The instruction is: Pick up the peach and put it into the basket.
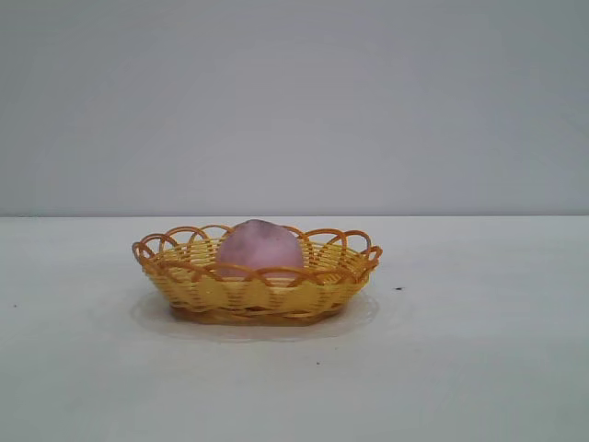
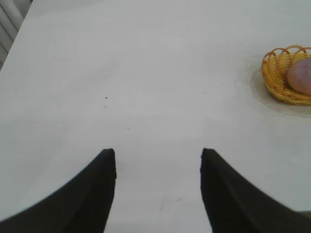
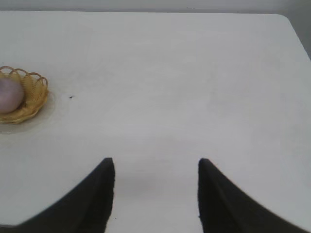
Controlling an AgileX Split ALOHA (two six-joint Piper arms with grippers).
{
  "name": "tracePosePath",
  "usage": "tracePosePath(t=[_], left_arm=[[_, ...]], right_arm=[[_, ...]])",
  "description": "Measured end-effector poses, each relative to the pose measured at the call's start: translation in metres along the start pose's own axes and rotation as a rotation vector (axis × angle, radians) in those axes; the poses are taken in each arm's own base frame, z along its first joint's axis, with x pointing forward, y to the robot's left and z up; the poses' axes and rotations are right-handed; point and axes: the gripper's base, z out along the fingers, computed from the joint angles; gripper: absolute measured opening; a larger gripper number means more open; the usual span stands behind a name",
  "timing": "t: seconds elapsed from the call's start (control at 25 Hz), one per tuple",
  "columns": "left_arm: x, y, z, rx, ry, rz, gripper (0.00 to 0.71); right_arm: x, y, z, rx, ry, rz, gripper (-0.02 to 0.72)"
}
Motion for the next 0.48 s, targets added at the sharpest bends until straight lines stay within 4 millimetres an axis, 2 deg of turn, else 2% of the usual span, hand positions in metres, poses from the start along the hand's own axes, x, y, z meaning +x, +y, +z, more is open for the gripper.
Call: tracePosePath(t=[0.48], left_arm=[[0.0000,0.0000,0.0000,0.000,0.000,0.000,0.344]], right_arm=[[0.0000,0.0000,0.0000,0.000,0.000,-0.005,0.375]])
